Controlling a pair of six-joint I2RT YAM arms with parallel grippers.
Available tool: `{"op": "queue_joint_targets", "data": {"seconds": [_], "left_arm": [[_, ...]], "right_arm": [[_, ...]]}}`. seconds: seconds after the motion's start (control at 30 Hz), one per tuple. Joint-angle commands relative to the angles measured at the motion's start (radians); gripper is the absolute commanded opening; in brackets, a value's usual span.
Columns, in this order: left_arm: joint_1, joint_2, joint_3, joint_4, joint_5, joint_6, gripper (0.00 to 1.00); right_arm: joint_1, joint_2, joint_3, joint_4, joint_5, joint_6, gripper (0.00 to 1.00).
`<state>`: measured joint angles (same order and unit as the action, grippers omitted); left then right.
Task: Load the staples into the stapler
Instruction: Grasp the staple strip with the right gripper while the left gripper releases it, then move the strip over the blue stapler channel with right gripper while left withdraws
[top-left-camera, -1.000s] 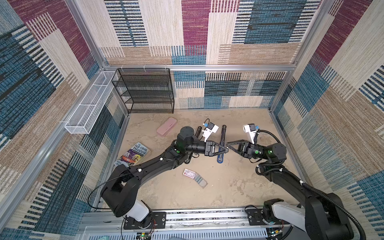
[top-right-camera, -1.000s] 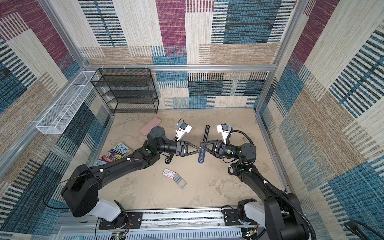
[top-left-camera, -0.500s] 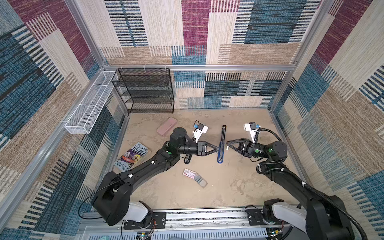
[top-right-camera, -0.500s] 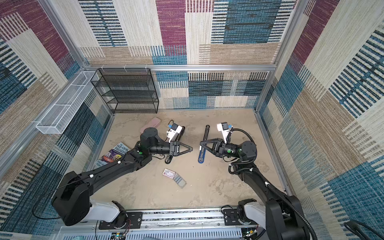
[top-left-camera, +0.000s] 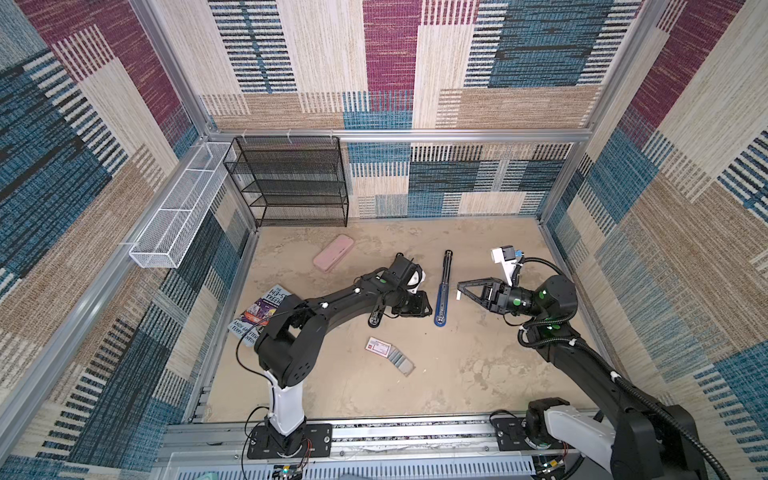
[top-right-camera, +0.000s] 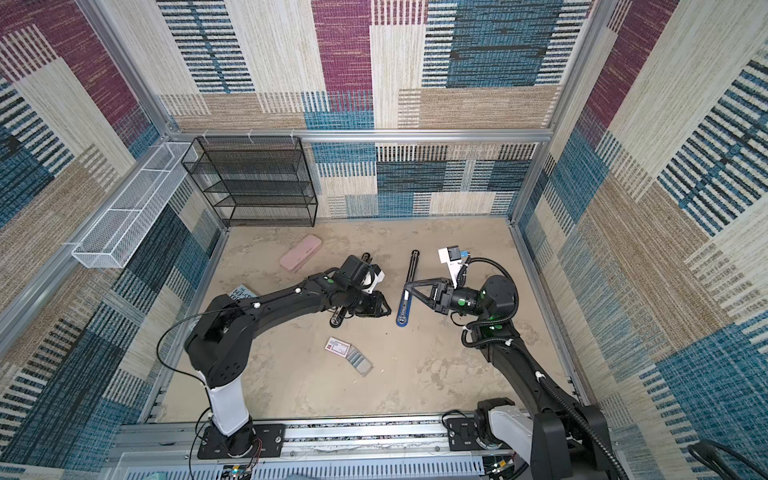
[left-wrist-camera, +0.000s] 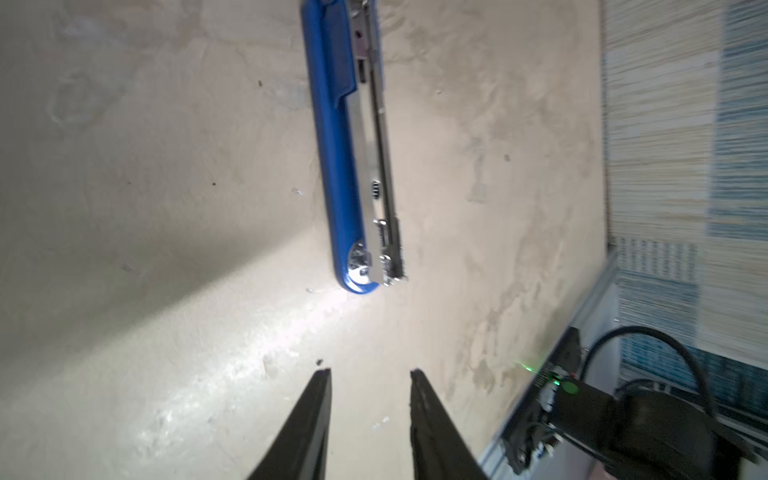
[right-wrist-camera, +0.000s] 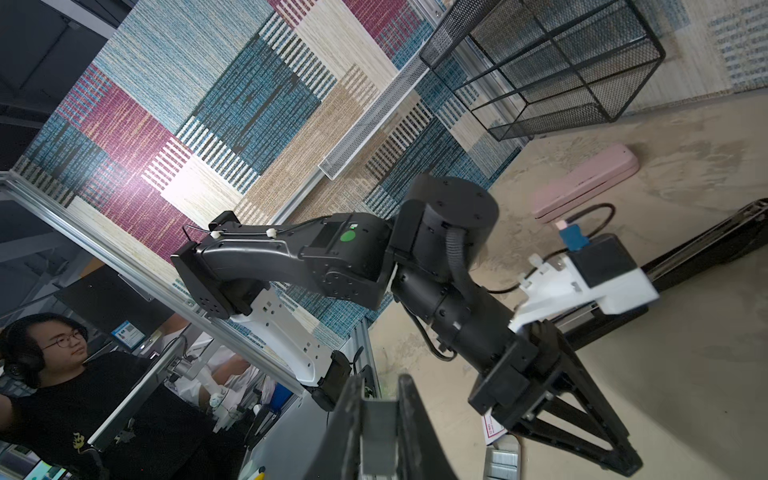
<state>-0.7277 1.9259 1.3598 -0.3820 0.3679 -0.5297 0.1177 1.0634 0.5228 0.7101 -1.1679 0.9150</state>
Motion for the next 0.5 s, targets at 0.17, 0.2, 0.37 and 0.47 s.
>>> {"op": "queue_joint_targets", "data": {"seconds": [0.17, 0.2, 0.37, 0.47], "left_arm": [[-0.03, 0.195, 0.179, -0.187, -0.149, 0.054, 0.34], [-0.037, 0.206, 0.191, -0.187, -0.148, 0.058, 0.34], [-0.079, 0.263, 0.262, -0.187, -0.103, 0.065, 0.33], [-0.095, 0.286, 0.291, -0.191, -0.083, 0.065, 0.32]], "right_arm": [[-0.016, 0.018, -0.01, -0.046, 0.008, -0.039, 0.18], [-0.018, 0.021, -0.009, -0.049, 0.01, -0.042, 0.18], [-0.028, 0.037, -0.001, -0.091, 0.027, -0.078, 0.18], [-0.042, 0.055, 0.001, -0.117, 0.043, -0.102, 0.18]]}}
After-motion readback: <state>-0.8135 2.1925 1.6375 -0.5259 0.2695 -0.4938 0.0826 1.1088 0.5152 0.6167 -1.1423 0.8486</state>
